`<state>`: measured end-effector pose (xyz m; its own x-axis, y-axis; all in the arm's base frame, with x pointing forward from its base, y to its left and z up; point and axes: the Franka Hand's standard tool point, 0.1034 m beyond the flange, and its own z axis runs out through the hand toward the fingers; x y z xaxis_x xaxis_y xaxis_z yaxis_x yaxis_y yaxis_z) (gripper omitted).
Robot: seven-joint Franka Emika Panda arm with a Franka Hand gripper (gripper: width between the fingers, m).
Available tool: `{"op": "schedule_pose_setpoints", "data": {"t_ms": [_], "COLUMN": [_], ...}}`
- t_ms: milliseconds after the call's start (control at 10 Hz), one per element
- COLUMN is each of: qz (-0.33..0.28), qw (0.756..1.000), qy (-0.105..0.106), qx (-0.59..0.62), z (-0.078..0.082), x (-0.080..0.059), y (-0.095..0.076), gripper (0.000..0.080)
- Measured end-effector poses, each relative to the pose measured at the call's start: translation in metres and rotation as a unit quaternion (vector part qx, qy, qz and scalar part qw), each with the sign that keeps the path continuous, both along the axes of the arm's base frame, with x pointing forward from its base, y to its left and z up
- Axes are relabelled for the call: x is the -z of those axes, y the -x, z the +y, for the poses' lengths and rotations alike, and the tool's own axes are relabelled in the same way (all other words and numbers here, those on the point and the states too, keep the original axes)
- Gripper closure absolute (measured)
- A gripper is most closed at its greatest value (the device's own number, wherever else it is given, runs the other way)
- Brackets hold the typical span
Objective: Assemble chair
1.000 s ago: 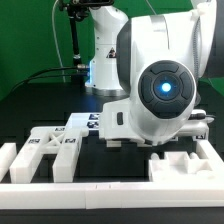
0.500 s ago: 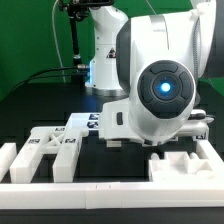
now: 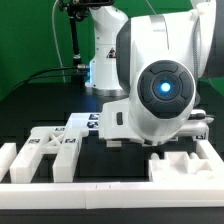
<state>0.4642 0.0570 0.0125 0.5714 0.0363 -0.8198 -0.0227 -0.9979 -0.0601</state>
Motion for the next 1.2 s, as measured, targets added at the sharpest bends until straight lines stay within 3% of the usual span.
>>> {"op": "schedule_pose_setpoints", "data": {"t_ms": [300,400,500,600,700,800,1000,1100,1200], "qz": [-0.052,-0.04,-0.057,-0.116,-0.171,-0.182,-0.257,-0.287,-0.343], "qw": [0.998,0.999,0.998,0.993,0.985,0.983,0.965,0.955,0.937], "qy": [-0.019,-0.017,-0.016,-0.015,-0.014,-0.012,-0.033,-0.042,-0.041], "qx": [-0.013,-0.015,-0.015,-0.011,-0.007,-0.021,-0.05,-0.068,-0.057], "z": [0.012,0.017,0.02,0.02,0.02,0.024,0.038,0.042,0.042], "x": [-0.055,-0.068,-0.059,-0.055,-0.06,-0.068,-0.105,-0.118,-0.115], "y": [-0.037,-0.033,-0.037,-0.052,-0.056,-0.055,-0.102,-0.11,-0.113], "gripper": [0.0515,0.0515,0.0515,0.0514,0.0514,0.0514,0.0514,0.0514,0.0514]}}
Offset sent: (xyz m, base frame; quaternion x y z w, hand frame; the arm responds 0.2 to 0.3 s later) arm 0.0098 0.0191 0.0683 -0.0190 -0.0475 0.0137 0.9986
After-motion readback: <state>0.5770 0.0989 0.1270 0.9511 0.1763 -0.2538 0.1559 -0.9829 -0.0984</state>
